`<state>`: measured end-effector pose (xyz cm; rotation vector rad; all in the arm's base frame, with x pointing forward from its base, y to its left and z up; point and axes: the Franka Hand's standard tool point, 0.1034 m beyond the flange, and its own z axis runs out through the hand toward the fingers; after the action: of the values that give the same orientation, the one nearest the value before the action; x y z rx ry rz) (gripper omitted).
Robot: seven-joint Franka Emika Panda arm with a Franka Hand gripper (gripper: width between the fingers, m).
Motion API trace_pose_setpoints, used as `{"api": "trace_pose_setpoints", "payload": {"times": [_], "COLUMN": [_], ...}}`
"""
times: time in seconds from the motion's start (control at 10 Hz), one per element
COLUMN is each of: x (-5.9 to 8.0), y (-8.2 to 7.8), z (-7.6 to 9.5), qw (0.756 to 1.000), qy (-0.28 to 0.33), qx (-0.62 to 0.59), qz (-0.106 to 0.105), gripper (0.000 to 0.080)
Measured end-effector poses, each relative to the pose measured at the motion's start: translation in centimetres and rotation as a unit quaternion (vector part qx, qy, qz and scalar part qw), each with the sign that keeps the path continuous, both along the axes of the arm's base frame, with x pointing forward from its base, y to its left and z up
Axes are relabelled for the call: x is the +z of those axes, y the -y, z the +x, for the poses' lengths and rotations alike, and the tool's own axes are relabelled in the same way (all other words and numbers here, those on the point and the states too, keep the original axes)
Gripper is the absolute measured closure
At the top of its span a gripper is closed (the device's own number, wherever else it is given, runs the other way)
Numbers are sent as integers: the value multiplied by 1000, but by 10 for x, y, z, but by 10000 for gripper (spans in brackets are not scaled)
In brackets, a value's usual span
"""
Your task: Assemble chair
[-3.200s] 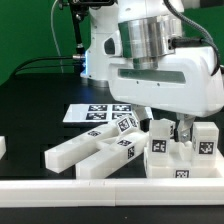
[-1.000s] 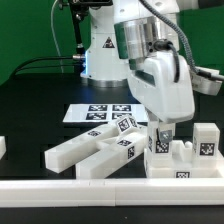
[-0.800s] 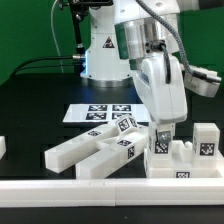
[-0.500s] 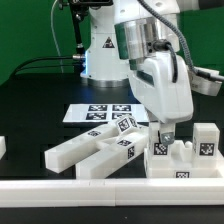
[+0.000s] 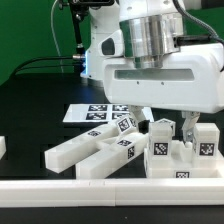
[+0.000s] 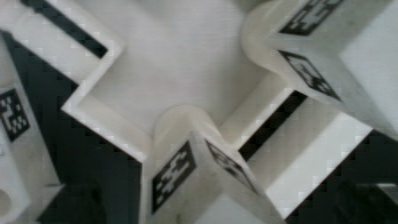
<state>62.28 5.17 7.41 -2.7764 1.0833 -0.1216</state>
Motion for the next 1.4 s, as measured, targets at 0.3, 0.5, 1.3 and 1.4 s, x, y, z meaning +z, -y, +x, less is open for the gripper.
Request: {"api": "trace_pose_setpoints", "payload": {"times": [0.3, 0.5, 1.3, 1.4], "x": [0, 0, -1, -1], "y": [0, 1, 5, 5], "z": [0, 1, 2, 2], "qw": [990, 965, 986, 993], "qy": [13, 21, 15, 11], "qx": [139, 254, 157, 111], "qz": [-31, -57, -50, -44], "gripper": [150, 150, 514, 514]}}
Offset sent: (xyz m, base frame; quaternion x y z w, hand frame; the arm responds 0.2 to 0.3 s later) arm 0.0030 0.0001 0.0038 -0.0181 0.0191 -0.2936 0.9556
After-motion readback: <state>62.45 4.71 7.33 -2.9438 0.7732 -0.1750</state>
